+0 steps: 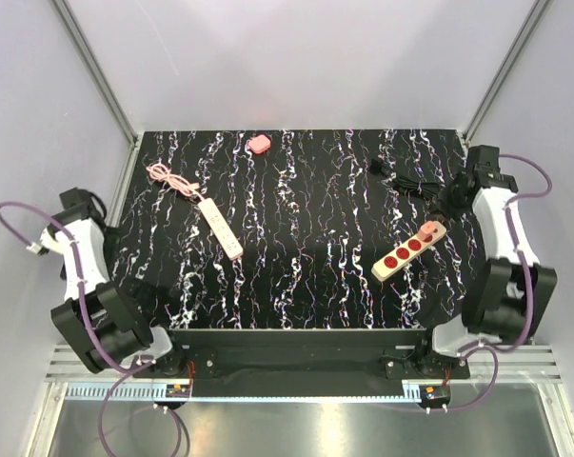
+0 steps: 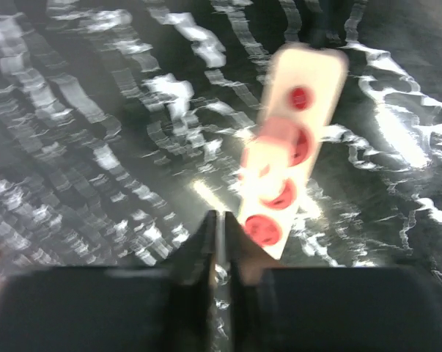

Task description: Insert the plug

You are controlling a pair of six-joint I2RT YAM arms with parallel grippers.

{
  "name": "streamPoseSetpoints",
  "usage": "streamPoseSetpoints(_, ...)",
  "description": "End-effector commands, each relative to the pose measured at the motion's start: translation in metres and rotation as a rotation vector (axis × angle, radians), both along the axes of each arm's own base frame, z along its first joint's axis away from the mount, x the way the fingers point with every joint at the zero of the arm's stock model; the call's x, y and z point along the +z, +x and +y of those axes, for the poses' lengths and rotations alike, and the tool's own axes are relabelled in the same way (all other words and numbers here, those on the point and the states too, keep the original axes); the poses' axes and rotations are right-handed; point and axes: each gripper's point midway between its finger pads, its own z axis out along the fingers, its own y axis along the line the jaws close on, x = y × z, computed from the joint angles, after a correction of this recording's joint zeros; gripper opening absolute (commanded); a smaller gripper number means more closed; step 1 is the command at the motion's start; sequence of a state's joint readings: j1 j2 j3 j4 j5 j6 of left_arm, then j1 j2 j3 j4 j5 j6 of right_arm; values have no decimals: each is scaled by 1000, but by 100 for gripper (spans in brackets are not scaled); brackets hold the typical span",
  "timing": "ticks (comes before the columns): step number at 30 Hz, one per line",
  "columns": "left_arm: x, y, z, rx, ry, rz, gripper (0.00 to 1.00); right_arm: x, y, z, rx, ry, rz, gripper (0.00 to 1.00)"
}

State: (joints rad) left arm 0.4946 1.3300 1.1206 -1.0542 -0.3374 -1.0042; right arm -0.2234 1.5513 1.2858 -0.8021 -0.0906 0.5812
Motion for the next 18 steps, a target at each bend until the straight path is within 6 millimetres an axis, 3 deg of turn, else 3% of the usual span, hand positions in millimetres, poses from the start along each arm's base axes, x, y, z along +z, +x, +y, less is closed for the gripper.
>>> streamPoseSetpoints(1, -15, -21, 10, 116, -33, 41, 99, 57, 6, 36, 110, 36, -197, 23)
streamPoseSetpoints(4, -29, -19, 8, 103, -72, 69, 99, 72, 0, 66, 202, 83, -281, 41)
streamPoseSetpoints(7, -45, -24, -7, 84, -133, 101, 99, 76, -7, 81, 259, 90, -302, 55)
streamPoseSetpoints(10, -63, -55, -13, 150, -95, 172, 99, 76, -14, 102, 339, 98, -308, 65)
streamPoseSetpoints(14, -67, -45, -14, 136, -92, 93, 99, 73, -25, 131, 459, 88, -313, 75)
streamPoseSetpoints(16, -72, -29, -21, 51, -142, 42, 99, 69, -30, 134, 477, 83, -306, 76)
streamPoseSetpoints(18, -75, -27, -22, 29, -147, 43, 99, 65, -34, 137, 486, 87, -300, 76)
